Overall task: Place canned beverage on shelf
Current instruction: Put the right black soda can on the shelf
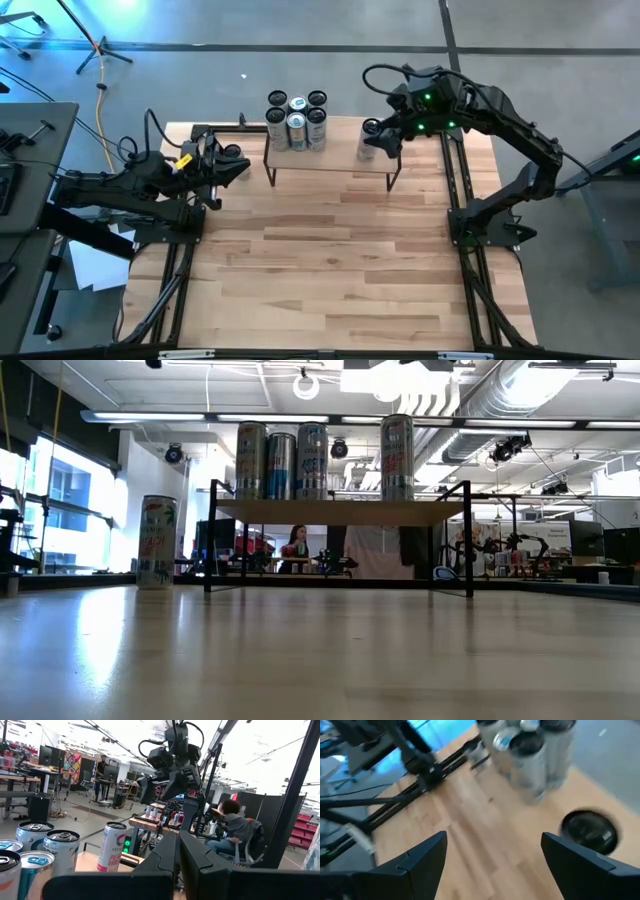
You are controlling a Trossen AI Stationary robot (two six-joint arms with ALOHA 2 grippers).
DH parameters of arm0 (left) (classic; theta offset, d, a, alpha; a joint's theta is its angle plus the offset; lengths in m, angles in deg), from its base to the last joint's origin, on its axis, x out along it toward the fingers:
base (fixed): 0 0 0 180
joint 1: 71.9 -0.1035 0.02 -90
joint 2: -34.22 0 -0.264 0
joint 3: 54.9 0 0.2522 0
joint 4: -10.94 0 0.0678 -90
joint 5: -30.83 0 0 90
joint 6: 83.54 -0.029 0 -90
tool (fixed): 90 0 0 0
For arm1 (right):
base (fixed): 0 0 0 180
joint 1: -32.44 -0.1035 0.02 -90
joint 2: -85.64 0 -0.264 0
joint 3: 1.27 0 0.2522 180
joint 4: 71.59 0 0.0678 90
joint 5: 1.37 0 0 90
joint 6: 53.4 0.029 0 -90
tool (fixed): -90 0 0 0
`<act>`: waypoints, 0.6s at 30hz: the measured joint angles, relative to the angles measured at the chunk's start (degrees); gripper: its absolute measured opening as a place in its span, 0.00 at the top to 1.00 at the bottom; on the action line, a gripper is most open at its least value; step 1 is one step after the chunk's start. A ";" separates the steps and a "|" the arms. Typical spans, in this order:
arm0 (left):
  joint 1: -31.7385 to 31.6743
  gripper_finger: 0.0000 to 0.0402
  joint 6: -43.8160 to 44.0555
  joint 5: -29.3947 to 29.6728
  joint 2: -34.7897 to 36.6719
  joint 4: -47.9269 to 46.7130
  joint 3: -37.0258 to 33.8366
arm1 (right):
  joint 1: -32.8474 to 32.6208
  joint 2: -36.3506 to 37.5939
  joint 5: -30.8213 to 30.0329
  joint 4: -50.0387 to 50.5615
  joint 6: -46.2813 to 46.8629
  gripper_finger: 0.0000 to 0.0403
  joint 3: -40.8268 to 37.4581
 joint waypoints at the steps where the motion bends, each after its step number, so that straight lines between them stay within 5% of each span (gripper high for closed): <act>1: -0.01 1.00 0.23 0.00 0.00 -0.09 0.00 | 0.00 0.00 1.34 0.79 0.67 0.23 0.00; 8: -0.01 1.00 0.98 0.00 0.00 -0.12 0.00 | -4.05 0.24 2.63 11.12 0.60 0.23 0.00; 18: -0.01 1.00 1.38 0.13 0.00 -0.10 0.00 | -12.51 8.20 -11.71 18.73 3.52 0.23 -3.82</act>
